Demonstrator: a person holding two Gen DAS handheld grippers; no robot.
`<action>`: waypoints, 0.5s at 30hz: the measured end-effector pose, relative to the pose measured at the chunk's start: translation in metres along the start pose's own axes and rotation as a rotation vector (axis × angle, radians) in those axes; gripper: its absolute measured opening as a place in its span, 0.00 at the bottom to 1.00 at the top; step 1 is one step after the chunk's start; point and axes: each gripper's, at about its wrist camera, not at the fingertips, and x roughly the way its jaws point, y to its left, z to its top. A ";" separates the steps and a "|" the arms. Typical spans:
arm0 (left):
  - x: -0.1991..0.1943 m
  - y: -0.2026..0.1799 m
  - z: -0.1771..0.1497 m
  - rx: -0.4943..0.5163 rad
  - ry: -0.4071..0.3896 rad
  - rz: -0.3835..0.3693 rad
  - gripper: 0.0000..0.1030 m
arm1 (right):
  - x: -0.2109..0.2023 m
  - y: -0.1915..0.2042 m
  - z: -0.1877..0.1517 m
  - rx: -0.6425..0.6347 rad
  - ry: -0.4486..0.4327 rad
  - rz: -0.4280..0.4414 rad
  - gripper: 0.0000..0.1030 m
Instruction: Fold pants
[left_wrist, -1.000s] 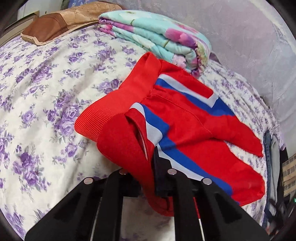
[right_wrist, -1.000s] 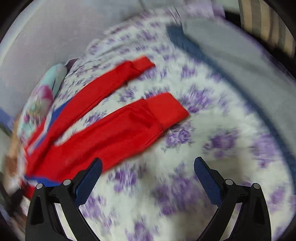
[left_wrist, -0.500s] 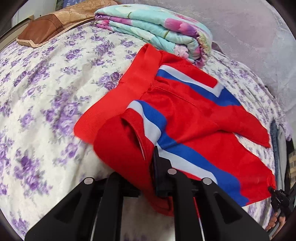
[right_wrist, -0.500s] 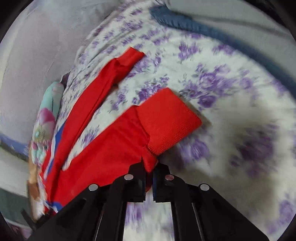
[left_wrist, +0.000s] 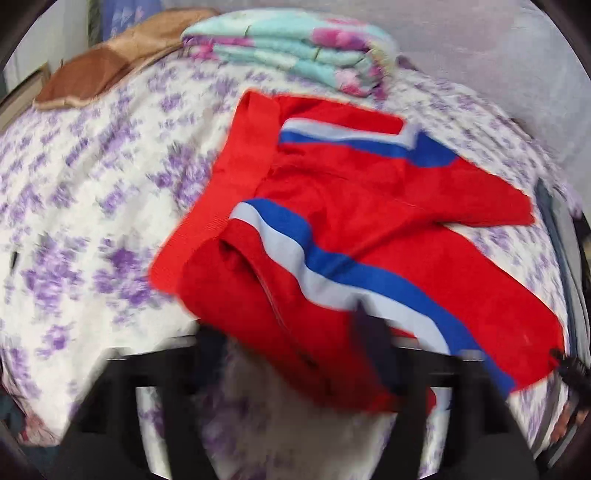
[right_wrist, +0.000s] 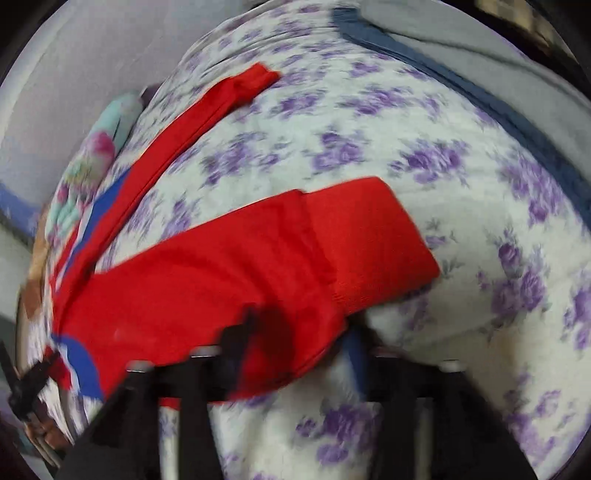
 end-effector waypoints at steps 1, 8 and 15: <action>-0.013 0.003 -0.002 0.005 -0.029 0.007 0.73 | -0.012 0.003 0.000 -0.025 -0.039 -0.068 0.67; -0.059 0.002 0.062 0.097 -0.201 0.072 0.82 | -0.062 0.026 0.074 -0.118 -0.227 -0.037 0.80; 0.080 -0.015 0.166 0.199 0.096 0.017 0.37 | 0.055 0.045 0.208 0.017 -0.038 0.175 0.80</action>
